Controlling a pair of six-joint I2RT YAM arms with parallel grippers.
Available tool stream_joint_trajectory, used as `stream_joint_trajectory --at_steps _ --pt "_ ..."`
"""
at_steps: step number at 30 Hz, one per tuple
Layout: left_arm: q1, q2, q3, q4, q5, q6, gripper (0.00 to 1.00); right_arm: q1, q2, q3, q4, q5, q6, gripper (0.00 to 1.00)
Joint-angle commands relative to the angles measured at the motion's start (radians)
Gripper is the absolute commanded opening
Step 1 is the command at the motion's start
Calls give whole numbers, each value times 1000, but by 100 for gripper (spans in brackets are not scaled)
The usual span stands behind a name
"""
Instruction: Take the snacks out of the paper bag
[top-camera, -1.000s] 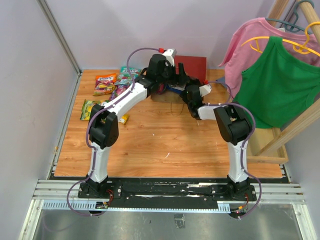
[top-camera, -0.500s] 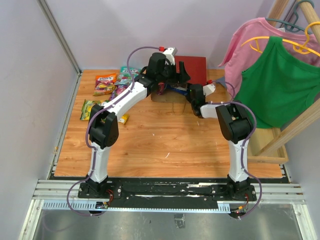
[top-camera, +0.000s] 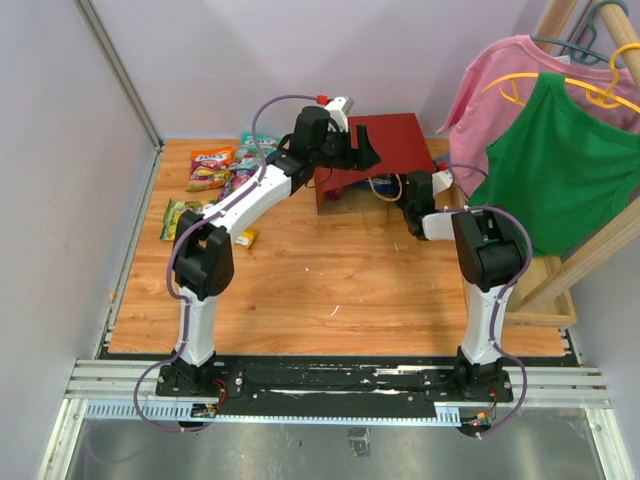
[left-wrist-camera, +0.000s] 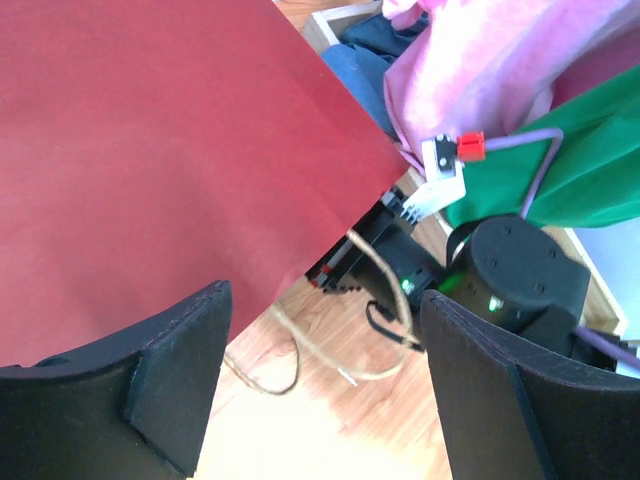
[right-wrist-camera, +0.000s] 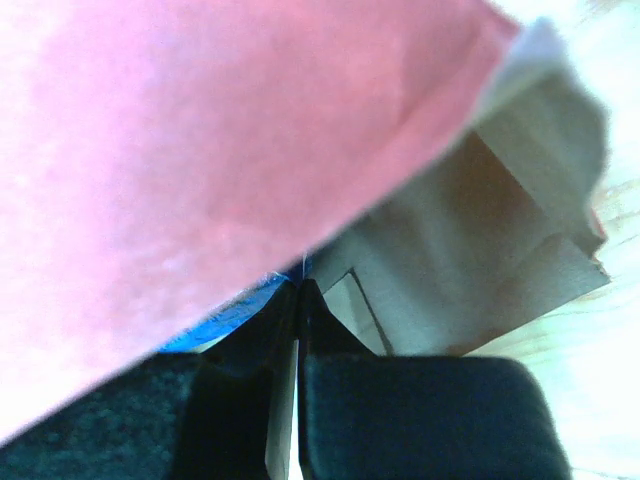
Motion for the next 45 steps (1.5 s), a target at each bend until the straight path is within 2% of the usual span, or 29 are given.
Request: stream_joint_trajectory --at_steps 1,2,6,12,15,22,26,30,34,40,45 --pt "-5 -100 -40 5 45 -16 80 -91 -72 -29 15 -201 -29 1" --pt "-9 -116 -53 2 44 -15 80 -97 -73 -45 18 -259 -26 1" --pt "-22 -203 -131 -8 -5 -11 79 -100 -173 -140 26 -336 -23 1" --pt "-22 -417 -369 42 -79 -23 80 -97 -293 -294 86 -472 59 1" --pt "-22 -531 -499 70 -96 -30 80 -75 -398 -404 129 -439 90 1" --pt "-22 -794 -742 34 -207 -30 82 -59 -691 -624 63 -364 67 1" --pt "-2 -903 -871 -22 -294 -57 85 -19 -920 -706 -61 -317 25 1" --pt "33 -986 -967 -64 -280 -75 86 13 -1173 -698 -299 -249 -68 1" --pt "37 -1086 -1028 -84 -261 -100 86 14 -1352 -649 -476 -263 -136 1" --pt "37 -1223 -1052 -147 -302 -138 89 23 -1496 -613 -618 -321 -125 1" --pt "37 -1335 -1058 -216 -367 -169 92 54 -1567 -606 -656 -373 -87 1"
